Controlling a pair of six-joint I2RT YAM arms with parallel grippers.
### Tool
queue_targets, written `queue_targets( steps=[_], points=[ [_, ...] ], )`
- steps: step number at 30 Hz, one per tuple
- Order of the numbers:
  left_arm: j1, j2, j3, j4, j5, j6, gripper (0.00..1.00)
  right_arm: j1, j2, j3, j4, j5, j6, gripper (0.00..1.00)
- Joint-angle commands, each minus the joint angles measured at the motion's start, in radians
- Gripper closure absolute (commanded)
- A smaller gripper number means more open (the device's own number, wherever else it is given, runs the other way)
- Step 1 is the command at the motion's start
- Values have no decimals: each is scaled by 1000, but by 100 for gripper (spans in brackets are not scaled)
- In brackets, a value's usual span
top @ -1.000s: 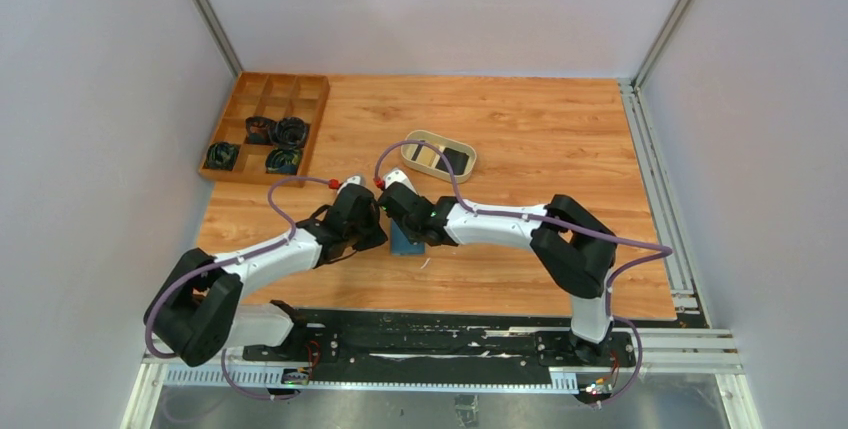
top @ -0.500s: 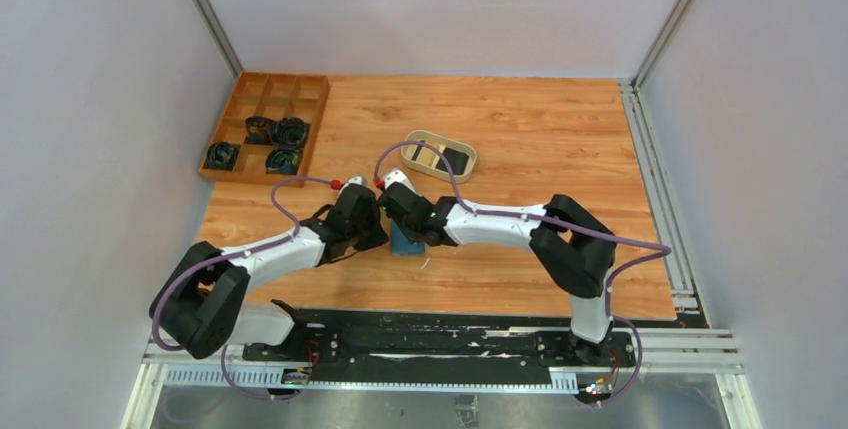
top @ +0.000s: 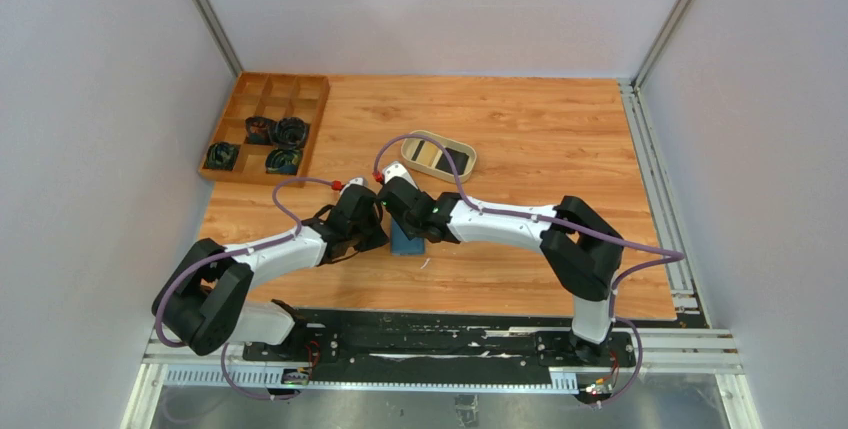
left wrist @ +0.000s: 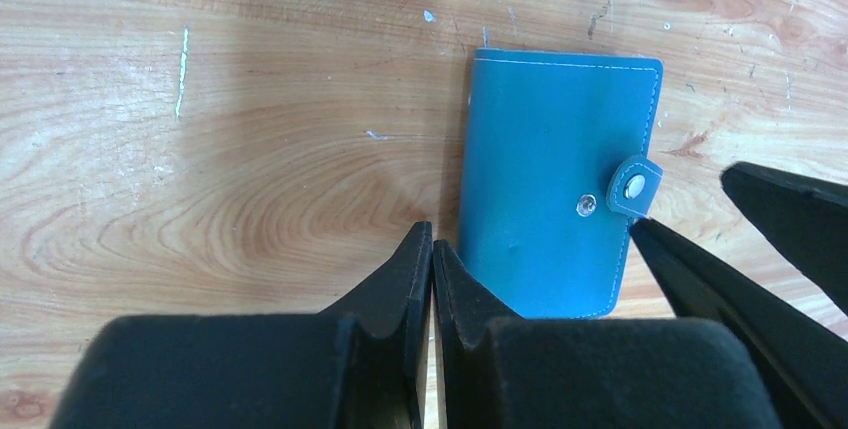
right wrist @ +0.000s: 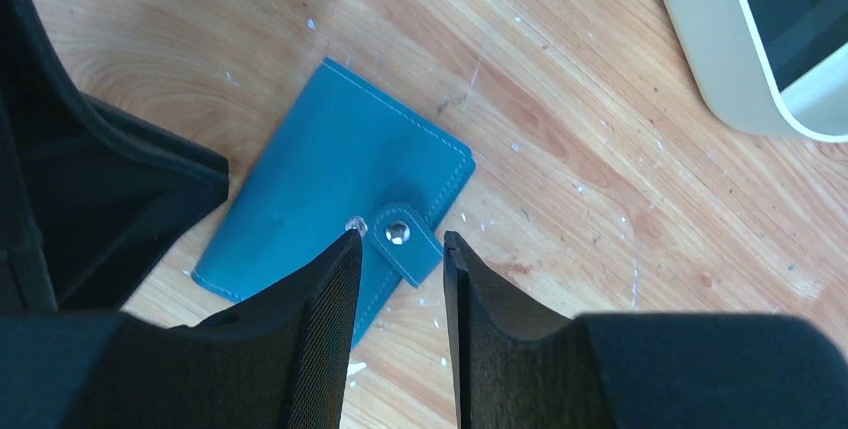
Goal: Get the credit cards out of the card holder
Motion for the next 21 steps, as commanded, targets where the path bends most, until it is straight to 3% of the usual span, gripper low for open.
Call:
queue_targets(
  steps=[1,7,13,21],
  points=[
    [2,2,-11,14,3,-3,91,17,71,80,-83,14,2,60],
    [1,-4,-17,7,-1,-3,91,16,116,129,-107,15,17,61],
    [1,-6,-19,7,0,-2,91,17,173,181,-168,22,37,68],
    [2,-16,-25,5,-3,0,91,15,214,214,-221,22,52,67]
  ],
)
